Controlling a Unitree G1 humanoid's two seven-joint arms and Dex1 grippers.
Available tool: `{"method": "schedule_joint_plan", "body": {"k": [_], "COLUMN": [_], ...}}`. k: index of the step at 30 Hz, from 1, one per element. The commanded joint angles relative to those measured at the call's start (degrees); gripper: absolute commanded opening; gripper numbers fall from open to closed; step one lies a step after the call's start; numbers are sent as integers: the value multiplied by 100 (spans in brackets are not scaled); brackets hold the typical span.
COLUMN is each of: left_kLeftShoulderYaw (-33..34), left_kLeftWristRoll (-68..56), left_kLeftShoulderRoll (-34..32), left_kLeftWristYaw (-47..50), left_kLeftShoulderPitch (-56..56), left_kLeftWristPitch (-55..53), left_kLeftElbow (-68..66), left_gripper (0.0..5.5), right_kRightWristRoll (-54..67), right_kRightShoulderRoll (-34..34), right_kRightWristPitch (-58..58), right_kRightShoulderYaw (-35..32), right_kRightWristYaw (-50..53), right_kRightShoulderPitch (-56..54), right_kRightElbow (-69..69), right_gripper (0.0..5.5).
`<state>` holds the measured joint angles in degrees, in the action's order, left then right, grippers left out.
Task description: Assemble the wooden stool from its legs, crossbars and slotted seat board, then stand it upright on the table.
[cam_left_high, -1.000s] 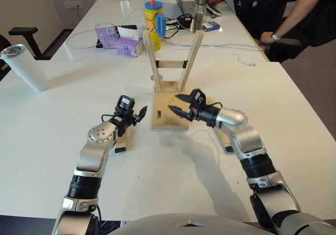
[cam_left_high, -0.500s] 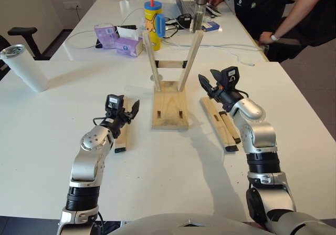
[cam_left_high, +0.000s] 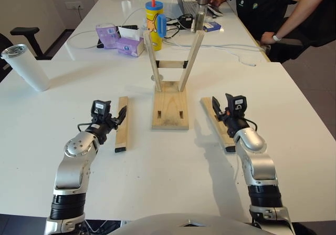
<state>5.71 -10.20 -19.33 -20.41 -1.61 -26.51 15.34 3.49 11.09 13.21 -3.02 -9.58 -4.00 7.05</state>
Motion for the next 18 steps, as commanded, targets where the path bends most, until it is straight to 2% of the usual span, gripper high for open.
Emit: {"method": "schedule_joint_plan", "body": {"k": [1,6,12,15,18], "left_kLeftShoulderYaw": [20,-103,-24,-48,-8], "left_kLeftWristRoll": [-235,-322,-320,-259,-235], "left_kLeftShoulderRoll": [-339,-693,-429,-155,156], "left_kLeftWristYaw": [-346,-681,-352,-36,322], "left_kLeftShoulderPitch": [-315,-691,-711,-593,-380], "left_kLeftWristPitch": [-557,-1049,-984,-836,-743], "left_kLeftElbow": [-194,-309,-165,-64,129], "left_gripper": [321,321,321,321,321], "right_kRightWristRoll": [-123,-150,-127,-144,-322], "right_kRightShoulderRoll": [-290,-394,294,826,1446], "right_kRightWristPitch": [151,421,902,1272,1240], "right_kRightShoulderYaw": [-33,-281,-755,-474,219], "right_kRightWristYaw": [479,871,734,28,-1111], "right_kRightShoulderPitch": [107,355,-559,-845,-1042], "right_kRightElbow": [283,467,-343,-904,-1420], "right_gripper": [249,249,249,249,249]}}
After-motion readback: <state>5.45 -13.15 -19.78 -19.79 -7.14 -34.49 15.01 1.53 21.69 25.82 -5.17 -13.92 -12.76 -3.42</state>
